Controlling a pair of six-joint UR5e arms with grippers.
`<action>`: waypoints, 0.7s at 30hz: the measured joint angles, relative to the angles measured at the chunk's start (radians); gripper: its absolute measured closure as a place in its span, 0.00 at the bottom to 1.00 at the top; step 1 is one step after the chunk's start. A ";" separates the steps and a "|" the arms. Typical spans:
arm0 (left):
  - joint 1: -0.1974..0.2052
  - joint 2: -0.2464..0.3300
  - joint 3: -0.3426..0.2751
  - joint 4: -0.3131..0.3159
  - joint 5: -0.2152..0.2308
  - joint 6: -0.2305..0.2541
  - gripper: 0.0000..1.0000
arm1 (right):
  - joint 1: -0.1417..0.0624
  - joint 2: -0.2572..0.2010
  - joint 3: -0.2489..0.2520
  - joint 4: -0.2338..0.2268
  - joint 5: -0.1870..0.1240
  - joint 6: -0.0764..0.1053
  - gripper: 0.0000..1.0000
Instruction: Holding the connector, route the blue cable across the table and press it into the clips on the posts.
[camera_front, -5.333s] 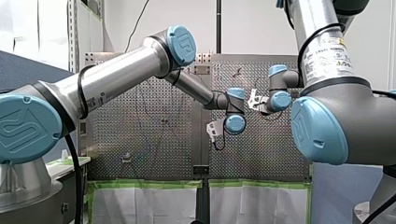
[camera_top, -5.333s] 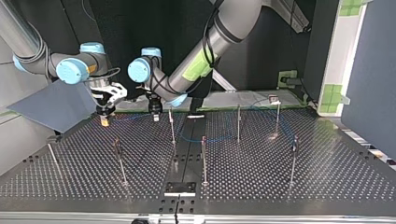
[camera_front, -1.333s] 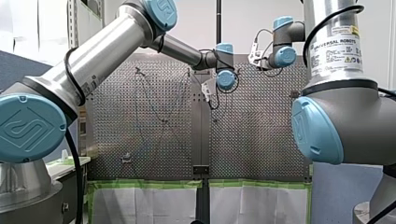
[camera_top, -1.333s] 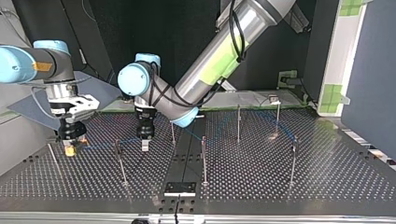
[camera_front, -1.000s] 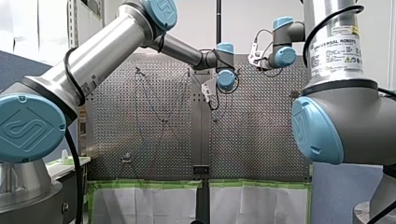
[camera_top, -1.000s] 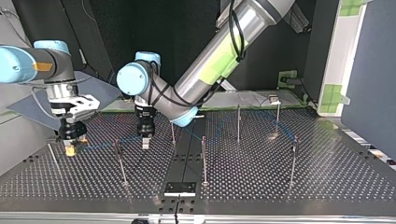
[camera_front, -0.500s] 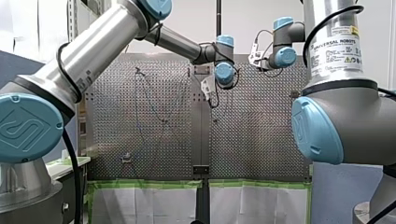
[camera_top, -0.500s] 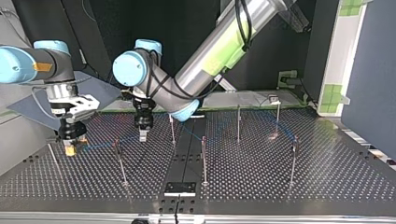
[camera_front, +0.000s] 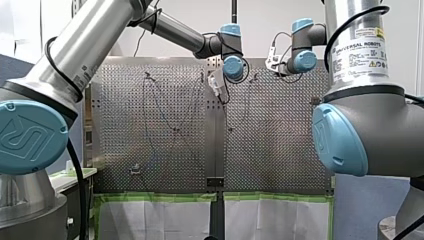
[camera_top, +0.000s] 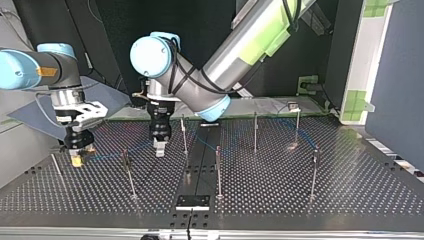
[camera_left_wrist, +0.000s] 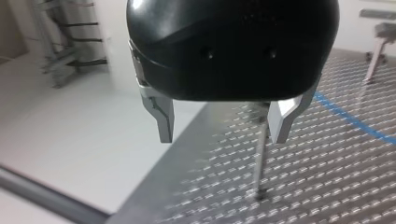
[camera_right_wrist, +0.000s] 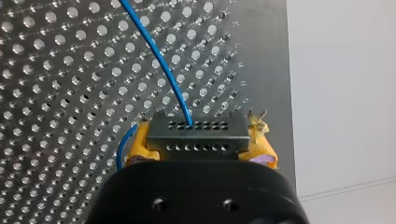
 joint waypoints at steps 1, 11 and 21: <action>0.001 0.010 -0.010 0.010 -0.009 -0.001 0.00 | 0.001 0.000 0.000 0.000 0.000 0.000 1.00; 0.008 0.116 -0.116 0.116 -0.027 -0.014 0.00 | 0.010 0.000 0.000 0.002 0.000 -0.004 1.00; 0.000 0.149 -0.205 0.205 -0.067 -0.008 0.00 | 0.022 0.000 0.000 0.008 0.002 -0.014 1.00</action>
